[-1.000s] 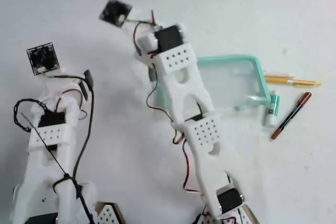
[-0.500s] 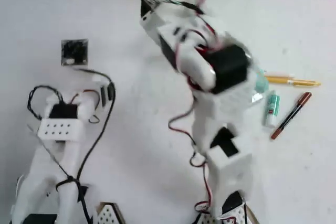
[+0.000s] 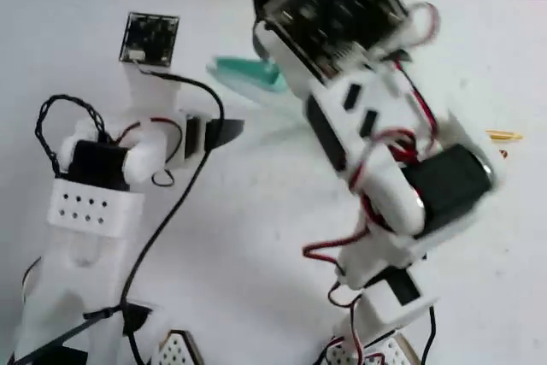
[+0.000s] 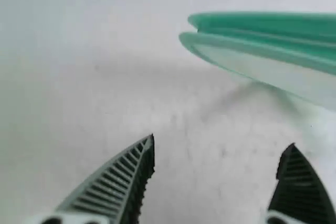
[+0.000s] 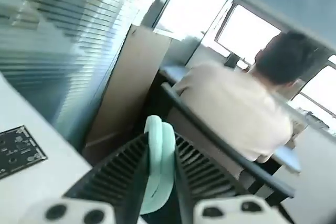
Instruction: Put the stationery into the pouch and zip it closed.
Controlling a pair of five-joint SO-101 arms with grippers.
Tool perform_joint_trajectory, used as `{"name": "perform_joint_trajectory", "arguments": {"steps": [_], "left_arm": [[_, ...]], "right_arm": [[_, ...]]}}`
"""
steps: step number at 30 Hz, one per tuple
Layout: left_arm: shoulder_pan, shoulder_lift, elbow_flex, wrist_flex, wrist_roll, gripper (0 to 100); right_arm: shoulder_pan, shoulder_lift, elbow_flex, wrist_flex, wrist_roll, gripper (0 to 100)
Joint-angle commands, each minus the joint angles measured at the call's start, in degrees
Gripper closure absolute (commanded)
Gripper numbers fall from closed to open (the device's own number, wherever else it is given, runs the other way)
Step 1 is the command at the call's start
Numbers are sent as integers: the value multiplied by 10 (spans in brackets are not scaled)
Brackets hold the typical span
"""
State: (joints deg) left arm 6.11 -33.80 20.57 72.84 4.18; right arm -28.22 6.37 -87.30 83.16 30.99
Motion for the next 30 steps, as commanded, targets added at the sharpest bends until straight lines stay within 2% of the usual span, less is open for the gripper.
{"name": "perform_joint_trajectory", "arguments": {"steps": [1,5,9,16,20,23,30], "left_arm": [[-29,-7,-38,11,-5,637],[-46,-7,-41,29,-5,636],[-36,-7,-43,41,-5,635],[-2,-15,-43,53,-5,634],[54,-94,-37,63,-9,631],[91,-175,-11,56,-47,596],[165,-325,98,-9,-92,593]], "right_arm": [[33,-29,0,-20,-5,981],[73,-32,0,-14,-12,981],[108,-33,-2,2,-62,981],[121,-48,-2,62,-67,981],[119,-56,-1,80,-68,981],[119,-54,0,87,-69,981],[119,-53,49,84,-71,981]]}}
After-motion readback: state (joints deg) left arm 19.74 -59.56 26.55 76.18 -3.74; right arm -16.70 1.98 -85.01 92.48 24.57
